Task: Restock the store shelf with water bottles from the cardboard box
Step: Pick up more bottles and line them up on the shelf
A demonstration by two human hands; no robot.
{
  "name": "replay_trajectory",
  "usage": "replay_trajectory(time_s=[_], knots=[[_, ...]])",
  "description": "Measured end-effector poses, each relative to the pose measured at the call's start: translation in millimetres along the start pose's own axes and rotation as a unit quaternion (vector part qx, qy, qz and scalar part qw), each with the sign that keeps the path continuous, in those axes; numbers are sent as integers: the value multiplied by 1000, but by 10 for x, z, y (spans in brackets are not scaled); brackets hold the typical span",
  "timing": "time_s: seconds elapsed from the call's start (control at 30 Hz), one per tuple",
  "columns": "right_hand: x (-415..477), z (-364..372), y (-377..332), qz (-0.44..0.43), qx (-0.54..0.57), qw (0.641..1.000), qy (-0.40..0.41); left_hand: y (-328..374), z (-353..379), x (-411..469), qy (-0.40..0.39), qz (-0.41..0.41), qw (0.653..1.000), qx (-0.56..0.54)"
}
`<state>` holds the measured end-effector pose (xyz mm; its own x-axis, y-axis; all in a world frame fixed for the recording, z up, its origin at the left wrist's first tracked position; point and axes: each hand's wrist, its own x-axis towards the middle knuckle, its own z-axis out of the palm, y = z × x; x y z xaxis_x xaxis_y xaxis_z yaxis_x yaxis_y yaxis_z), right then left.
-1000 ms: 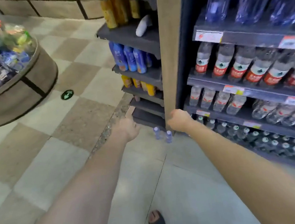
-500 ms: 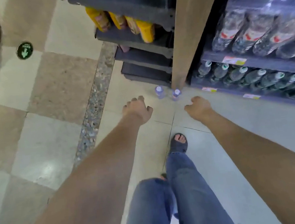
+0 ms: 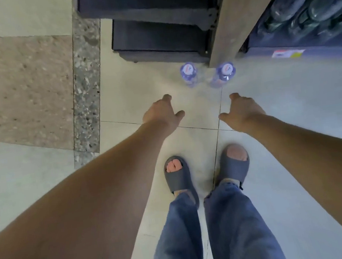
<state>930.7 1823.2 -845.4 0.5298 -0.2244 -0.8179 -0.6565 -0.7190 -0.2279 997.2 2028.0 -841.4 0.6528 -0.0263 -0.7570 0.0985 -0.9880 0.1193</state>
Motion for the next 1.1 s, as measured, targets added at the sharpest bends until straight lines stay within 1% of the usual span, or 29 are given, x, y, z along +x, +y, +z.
replay_trajectory(time_s=[0.07, 0.13, 0.2, 0.3, 0.4, 0.5, 0.57, 0.63, 0.7, 0.77, 0.87, 0.93, 1.1], knots=[[340, 166, -45, 8, 29, 999, 15, 50, 154, 354, 6, 12, 1000, -10], [661, 287, -71, 27, 83, 995, 39, 96, 287, 673, 19, 33, 998, -43], [962, 376, -49, 50, 152, 985, 70, 138, 413, 938, 38, 53, 995, -77], [1333, 442, 26, 61, 225, 963, 134, 167, 575, 1292, 52, 47, 986, -153], [1618, 447, 130, 36, 287, 940, 180, 156, 640, 1640, 50, 51, 971, -227], [1817, 464, 217, -27, 309, 935, 173, 140, 630, 1863, 50, 107, 970, -212], [1889, 487, 251, -45, 337, 925, 169, 147, 621, 1960, 67, 144, 969, -188], [1937, 521, 252, -48, 365, 913, 174, 160, 613, 2028, 85, 164, 961, -204], [1951, 551, 255, -51, 370, 910, 181, 201, 594, 2051, 96, 172, 958, -207], [1952, 555, 251, -56, 363, 911, 190, 246, 580, 2054, 96, 172, 961, -196], [1881, 518, 245, -47, 389, 900, 193, 285, 574, 1977, 82, 162, 965, -190], [1782, 504, 243, -53, 399, 896, 190, 272, 563, 1869, 80, 162, 964, -197], [1196, 356, 166, -85, 402, 894, 177, 298, 359, 1293, 70, 201, 959, -189]])
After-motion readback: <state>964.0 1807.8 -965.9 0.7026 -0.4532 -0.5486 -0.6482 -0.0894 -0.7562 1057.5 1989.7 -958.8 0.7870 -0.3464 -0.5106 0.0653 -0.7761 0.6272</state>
